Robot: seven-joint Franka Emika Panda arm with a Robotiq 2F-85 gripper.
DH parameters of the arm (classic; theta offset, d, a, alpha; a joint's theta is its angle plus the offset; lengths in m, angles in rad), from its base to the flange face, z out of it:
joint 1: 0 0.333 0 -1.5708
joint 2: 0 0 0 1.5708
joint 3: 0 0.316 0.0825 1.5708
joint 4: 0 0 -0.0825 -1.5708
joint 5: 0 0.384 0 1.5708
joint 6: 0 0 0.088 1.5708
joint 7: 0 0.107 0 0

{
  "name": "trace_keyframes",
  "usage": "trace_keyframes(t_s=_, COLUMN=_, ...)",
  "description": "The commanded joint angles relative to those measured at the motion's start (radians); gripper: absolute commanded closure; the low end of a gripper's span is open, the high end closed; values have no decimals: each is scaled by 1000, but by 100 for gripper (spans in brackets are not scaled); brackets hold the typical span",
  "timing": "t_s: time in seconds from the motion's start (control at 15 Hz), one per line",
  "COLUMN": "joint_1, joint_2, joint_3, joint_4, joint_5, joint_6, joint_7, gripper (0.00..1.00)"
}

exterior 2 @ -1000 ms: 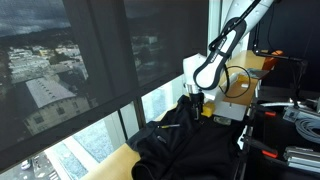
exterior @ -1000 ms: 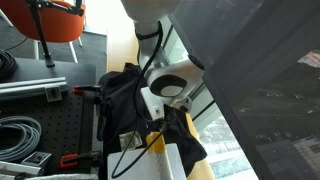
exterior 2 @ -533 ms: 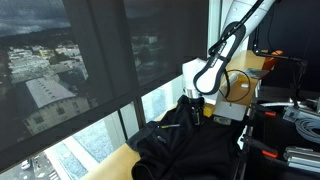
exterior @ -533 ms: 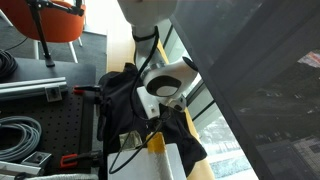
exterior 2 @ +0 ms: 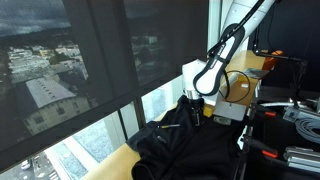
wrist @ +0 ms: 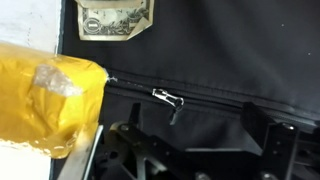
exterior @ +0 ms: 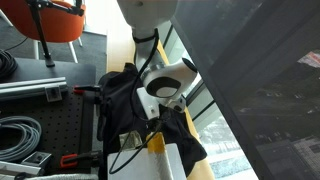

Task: Zip up the black jumper

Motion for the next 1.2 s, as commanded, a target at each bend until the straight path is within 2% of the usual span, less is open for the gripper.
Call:
trace_keyframes(t_s=0.0, joint_1=1, joint_2=17, joint_3=3, joint_4=30, joint_5=-6, joint_6=-24, joint_7=12, gripper=21)
trace_keyframes(t_s=0.07, joint_1=1, joint_2=19, joint_3=2, joint_4=30, joint_5=-7, joint_6=-23, joint_7=12, gripper=29)
trace_keyframes(t_s=0.13, joint_1=1, joint_2=21, joint_3=1, joint_4=30, joint_5=-8, joint_6=-21, joint_7=12, gripper=29)
trace_keyframes(t_s=0.73, joint_1=9, joint_2=39, joint_3=-1, joint_4=54, joint_5=-10, joint_6=-24, joint_7=18, gripper=98)
trace_keyframes(t_s=1.13, joint_1=20, joint_2=36, joint_3=-5, joint_4=62, joint_5=-13, joint_6=-28, joint_7=27, gripper=98)
